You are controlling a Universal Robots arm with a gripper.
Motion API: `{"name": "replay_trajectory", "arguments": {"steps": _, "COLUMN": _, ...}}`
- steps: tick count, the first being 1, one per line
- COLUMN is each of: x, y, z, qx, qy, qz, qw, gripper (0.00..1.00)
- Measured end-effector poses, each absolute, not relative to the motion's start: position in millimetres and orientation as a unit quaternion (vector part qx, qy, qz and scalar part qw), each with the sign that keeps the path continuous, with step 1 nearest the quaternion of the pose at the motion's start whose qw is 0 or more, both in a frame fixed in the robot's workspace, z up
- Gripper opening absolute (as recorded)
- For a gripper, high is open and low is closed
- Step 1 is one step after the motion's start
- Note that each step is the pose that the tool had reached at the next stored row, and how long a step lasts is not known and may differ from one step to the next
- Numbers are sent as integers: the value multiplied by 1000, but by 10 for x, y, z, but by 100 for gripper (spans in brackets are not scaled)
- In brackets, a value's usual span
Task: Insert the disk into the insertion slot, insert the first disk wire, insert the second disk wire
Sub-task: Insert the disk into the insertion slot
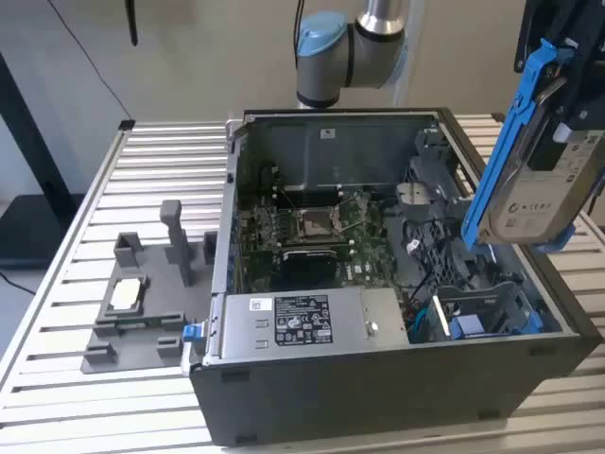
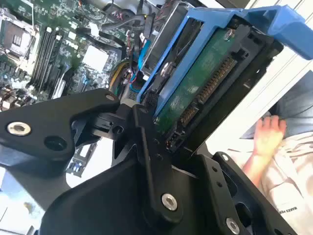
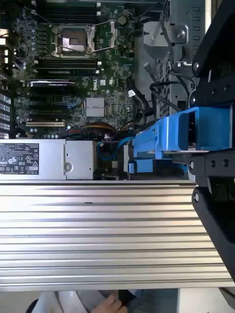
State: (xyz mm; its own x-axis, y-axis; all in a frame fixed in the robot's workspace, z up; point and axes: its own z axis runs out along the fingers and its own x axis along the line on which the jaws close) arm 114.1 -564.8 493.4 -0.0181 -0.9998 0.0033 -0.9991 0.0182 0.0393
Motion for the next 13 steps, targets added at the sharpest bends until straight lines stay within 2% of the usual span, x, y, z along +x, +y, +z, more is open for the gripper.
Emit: {"name": "replay_trajectory", "arguments": {"steps": 13, "x": 1141, "y": -5648, "z": 4919, "qx": 701, "qy": -713, "qz": -13, "qw": 15, "gripper": 32}}
